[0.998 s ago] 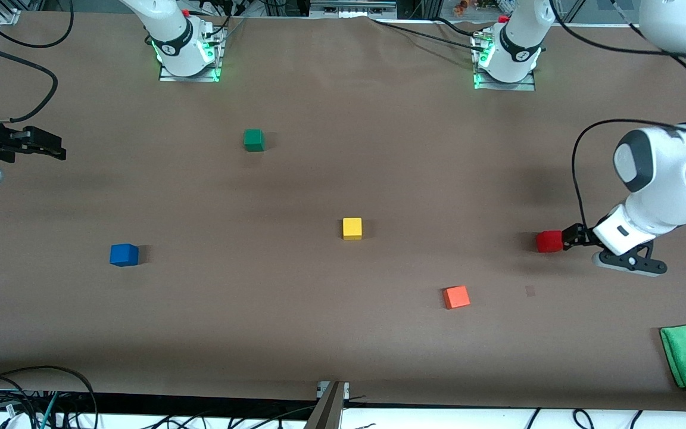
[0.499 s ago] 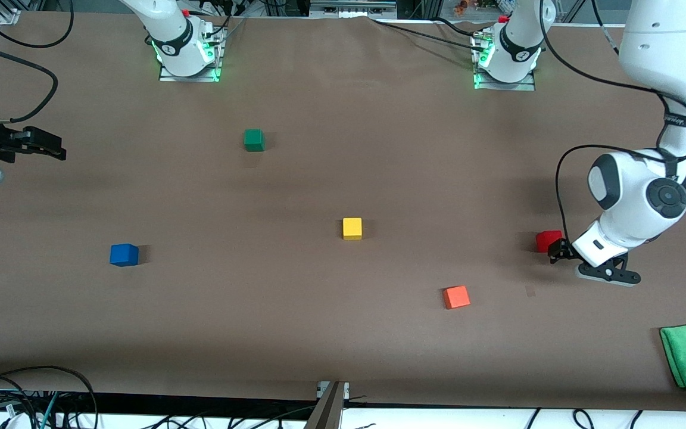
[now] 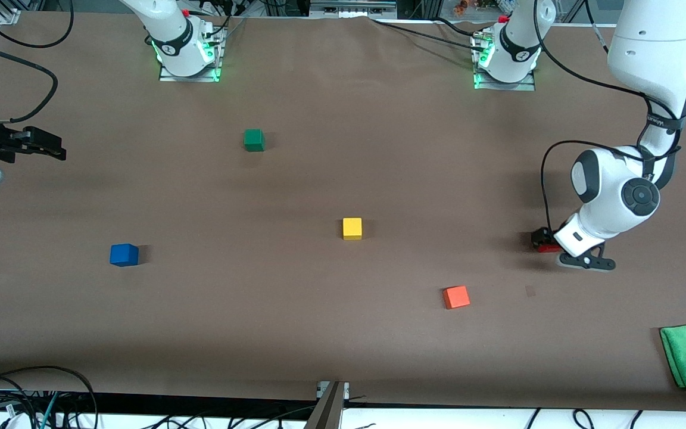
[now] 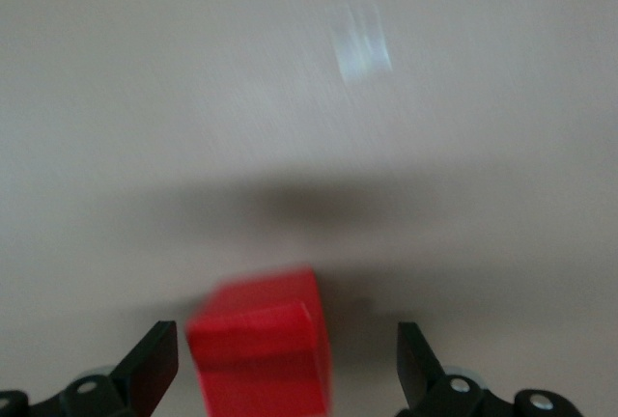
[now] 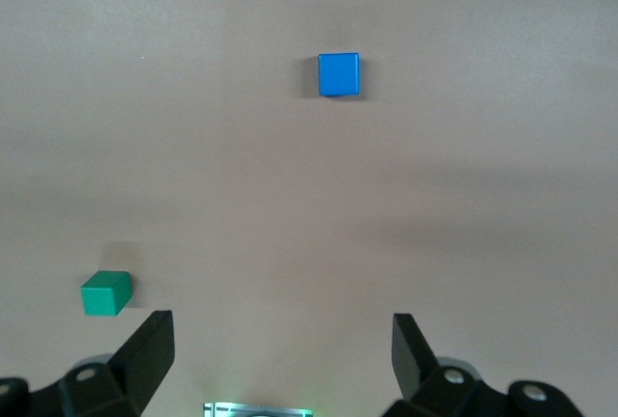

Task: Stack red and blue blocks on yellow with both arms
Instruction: 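Close the left gripper on the red cube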

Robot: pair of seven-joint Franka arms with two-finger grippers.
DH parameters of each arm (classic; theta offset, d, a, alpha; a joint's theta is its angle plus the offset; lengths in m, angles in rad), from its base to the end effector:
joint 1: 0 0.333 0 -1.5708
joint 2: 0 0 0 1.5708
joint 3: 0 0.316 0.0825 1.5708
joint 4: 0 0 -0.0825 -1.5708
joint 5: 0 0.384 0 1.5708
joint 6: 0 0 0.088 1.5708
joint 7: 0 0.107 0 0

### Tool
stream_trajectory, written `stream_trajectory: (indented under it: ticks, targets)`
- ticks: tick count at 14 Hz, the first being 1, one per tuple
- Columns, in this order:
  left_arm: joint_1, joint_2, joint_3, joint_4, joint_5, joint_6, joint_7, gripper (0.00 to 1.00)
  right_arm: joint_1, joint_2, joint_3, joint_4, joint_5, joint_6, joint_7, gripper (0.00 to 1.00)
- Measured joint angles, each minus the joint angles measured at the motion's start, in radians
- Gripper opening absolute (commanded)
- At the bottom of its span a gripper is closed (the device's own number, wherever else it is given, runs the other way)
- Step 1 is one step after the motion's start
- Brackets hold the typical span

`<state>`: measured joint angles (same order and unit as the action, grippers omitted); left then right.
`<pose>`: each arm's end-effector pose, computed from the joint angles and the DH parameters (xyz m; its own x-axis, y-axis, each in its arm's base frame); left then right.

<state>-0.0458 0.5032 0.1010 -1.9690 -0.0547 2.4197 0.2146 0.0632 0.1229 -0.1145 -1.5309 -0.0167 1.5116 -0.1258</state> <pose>0.6094 0.0318 0.2101 0.9905 -0.1281 -0.0509 -0.1284 -0.9917 -0.0038 0.5812 -0.0279 0.5690 0.9870 0.0728 -0.1436 0.0754 -0.9971 0.0127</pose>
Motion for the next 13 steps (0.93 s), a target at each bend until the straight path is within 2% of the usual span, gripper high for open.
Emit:
stream_trajectory:
  ticks: [3, 13]
  targets:
    - [-0.006, -0.034, 0.0, 0.0, 0.0, -0.069, -0.003, 1.0, 0.0, 0.0, 0.0, 0.0, 0.0, 0.0, 0.0, 1.0]
    - [0.038, -0.013, 0.014, 0.018, 0.0, -0.045, 0.028, 1.0, 0.0, 0.0, 0.0, 0.0, 0.0, 0.0, 0.0, 1.0]
